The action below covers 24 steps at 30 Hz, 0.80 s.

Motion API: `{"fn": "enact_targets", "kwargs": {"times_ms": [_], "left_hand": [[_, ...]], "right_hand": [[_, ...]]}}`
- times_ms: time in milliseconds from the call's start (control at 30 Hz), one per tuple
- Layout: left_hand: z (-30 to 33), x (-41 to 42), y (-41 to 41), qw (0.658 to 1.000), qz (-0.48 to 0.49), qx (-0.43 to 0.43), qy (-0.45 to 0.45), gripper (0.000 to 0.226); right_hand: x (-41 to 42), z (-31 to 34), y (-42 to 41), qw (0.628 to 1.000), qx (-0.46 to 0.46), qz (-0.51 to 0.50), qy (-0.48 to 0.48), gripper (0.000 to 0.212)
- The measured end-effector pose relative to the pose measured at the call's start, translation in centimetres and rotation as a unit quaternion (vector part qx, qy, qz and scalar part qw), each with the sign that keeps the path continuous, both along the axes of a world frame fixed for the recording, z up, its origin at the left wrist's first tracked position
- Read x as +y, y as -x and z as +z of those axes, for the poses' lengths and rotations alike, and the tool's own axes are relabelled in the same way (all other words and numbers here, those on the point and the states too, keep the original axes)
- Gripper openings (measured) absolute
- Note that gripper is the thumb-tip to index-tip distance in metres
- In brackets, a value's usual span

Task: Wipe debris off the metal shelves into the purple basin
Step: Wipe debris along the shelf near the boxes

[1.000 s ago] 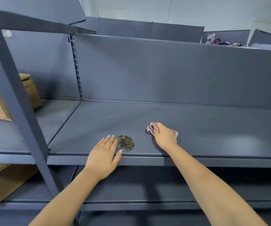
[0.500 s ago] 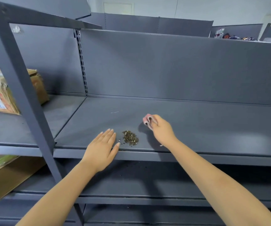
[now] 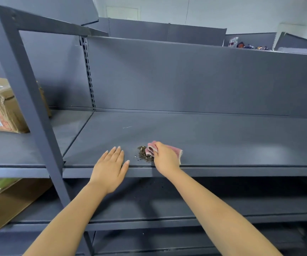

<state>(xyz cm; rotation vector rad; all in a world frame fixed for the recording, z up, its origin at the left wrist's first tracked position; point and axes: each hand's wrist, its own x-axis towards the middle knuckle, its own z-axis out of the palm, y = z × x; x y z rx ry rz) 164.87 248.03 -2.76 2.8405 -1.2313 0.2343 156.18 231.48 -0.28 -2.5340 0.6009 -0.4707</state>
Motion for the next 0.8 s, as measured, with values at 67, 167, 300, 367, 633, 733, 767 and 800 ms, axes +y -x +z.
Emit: {"fn": "enact_targets", "kwargs": {"times_ms": [67,167,300,367,633,733,767,800], "left_hand": [[0.7,0.1,-0.2,0.999,-0.010,-0.009,-0.029,0.103],[2.0,-0.1,-0.3,0.997,-0.024,-0.037,-0.060,0.107],[3.5,-2.2,1.0,0.997,-0.062,-0.039,-0.037,0.111],[4.1,-4.6,2.6,0.994,-0.099,-0.041,-0.028,0.111],[4.9,-17.9,14.6,0.950,-0.309,-0.046,-0.012,0.067],[4.8,-23.4,20.0,0.927,-0.372,-0.045,-0.011,0.058],[4.7,-25.4,21.8,0.919,-0.391,-0.048,-0.013,0.058],[4.6,-27.4,23.7,0.911,-0.409,-0.051,-0.015,0.058]], "right_hand": [[-0.5,0.1,0.3,1.000,-0.004,0.015,0.001,0.025],[-1.9,0.5,1.9,1.000,-0.002,-0.010,0.028,0.032],[-4.3,1.5,6.1,0.996,0.003,-0.071,0.049,0.036],[-5.9,1.9,8.9,0.992,0.004,-0.099,0.073,0.038],[-14.6,1.6,21.5,0.972,0.019,-0.225,0.072,0.034],[-18.5,1.6,27.1,0.956,0.042,-0.280,0.081,0.031],[-19.7,1.6,29.2,0.951,0.044,-0.296,0.078,0.031],[-21.0,1.6,31.3,0.947,0.049,-0.310,0.073,0.032]]}}
